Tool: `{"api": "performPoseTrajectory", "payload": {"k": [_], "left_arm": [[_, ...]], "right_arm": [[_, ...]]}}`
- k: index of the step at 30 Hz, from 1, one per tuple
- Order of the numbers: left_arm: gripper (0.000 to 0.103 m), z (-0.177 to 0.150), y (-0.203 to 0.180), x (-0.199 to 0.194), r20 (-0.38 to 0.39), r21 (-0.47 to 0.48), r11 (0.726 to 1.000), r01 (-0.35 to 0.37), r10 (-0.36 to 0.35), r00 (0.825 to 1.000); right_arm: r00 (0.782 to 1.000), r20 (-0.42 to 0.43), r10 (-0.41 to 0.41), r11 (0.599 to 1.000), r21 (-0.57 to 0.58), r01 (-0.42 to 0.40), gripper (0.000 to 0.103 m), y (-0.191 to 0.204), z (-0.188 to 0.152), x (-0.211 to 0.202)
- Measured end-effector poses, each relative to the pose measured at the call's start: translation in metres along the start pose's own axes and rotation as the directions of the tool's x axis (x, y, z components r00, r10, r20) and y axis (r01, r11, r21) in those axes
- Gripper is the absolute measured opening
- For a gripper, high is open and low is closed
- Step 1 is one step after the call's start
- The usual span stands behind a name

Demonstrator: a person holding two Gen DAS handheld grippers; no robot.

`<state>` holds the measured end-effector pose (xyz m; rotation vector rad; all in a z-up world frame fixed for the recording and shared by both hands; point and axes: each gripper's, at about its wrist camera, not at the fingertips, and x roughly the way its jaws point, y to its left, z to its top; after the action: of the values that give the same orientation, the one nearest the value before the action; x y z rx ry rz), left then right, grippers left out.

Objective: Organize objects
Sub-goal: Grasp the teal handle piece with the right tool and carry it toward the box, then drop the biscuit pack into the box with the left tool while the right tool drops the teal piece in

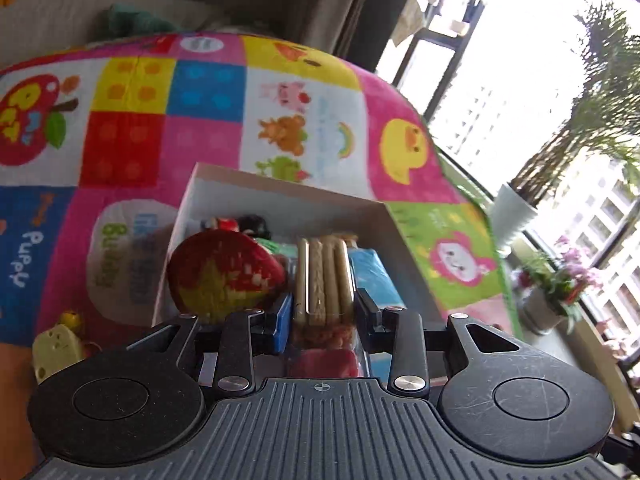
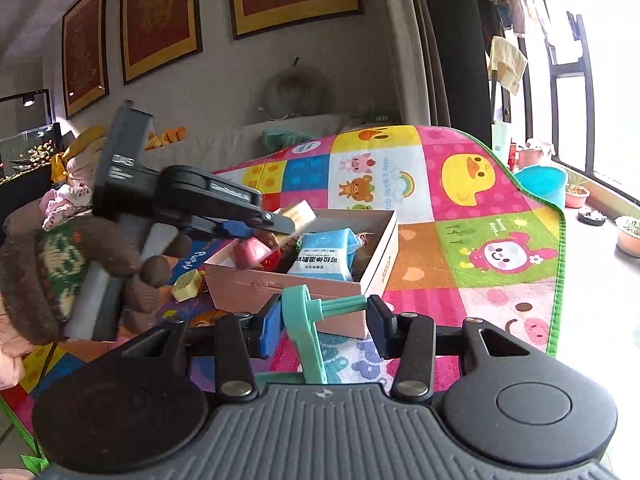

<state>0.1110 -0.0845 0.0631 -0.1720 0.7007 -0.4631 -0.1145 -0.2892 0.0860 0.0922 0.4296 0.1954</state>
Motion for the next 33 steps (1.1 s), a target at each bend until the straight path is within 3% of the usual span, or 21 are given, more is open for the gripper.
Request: {"api": "performPoseTrajectory", "payload": {"k": [3,6,8,13,14,17,20,23,27,33], "left_arm": [[0.039,0.001,-0.007,0.012,0.042,0.099,0.992,-0.081,0.077,0.996],[0.041,-0.006,-0.022,0.021,0.108,0.273,0.949,-0.160,0.135,0.985],[0.041,-0.010,-0.026,0.023,0.122,0.331,0.926,-0.180,0.148,0.982],[0.041,-0.001,-0.009,0.014,-0.035,0.238,0.968,-0.082,0.093,0.995],[0.041,-0.001,-0.005,0.006,-0.017,0.232,0.970,-0.072,0.078,0.997],[0.040,0.002,0.003,-0.033,0.154,0.207,0.978,-0.031,-0.001,0.988],[0.040,0.013,0.020,-0.064,0.224,0.116,0.993,0.034,-0.060,0.973],[0.040,0.010,0.041,-0.090,0.235,0.055,0.998,0.013,-0.026,0.972],[0.040,-0.027,0.072,-0.123,0.220,0.010,1.000,0.019,-0.021,0.975],[0.040,-0.085,0.093,-0.151,0.170,0.017,0.999,0.032,-0.035,0.985]], "right_arm": [[1.000,-0.011,-0.004,1.000,0.011,0.004,0.044,-0.007,-0.004,0.005],[0.999,-0.031,-0.011,1.000,0.024,0.012,0.044,-0.010,-0.007,0.013],[0.999,-0.037,-0.010,1.000,0.028,0.011,0.044,-0.009,-0.009,0.015],[0.999,-0.038,-0.010,1.000,0.012,0.011,0.044,-0.004,-0.010,0.013],[0.999,-0.038,-0.014,1.000,0.007,0.014,0.044,-0.003,-0.009,0.013],[0.999,-0.038,-0.026,1.000,-0.001,0.026,0.044,-0.001,-0.007,0.014],[0.998,-0.047,-0.035,0.999,-0.008,0.035,0.044,0.001,-0.001,0.018],[0.998,-0.051,-0.027,1.000,-0.007,0.027,0.044,0.004,0.009,0.019],[0.998,-0.063,0.009,0.999,0.049,-0.006,0.044,0.000,0.034,0.031],[0.997,-0.074,0.022,0.995,0.101,-0.015,0.044,0.007,0.113,0.104]]}}
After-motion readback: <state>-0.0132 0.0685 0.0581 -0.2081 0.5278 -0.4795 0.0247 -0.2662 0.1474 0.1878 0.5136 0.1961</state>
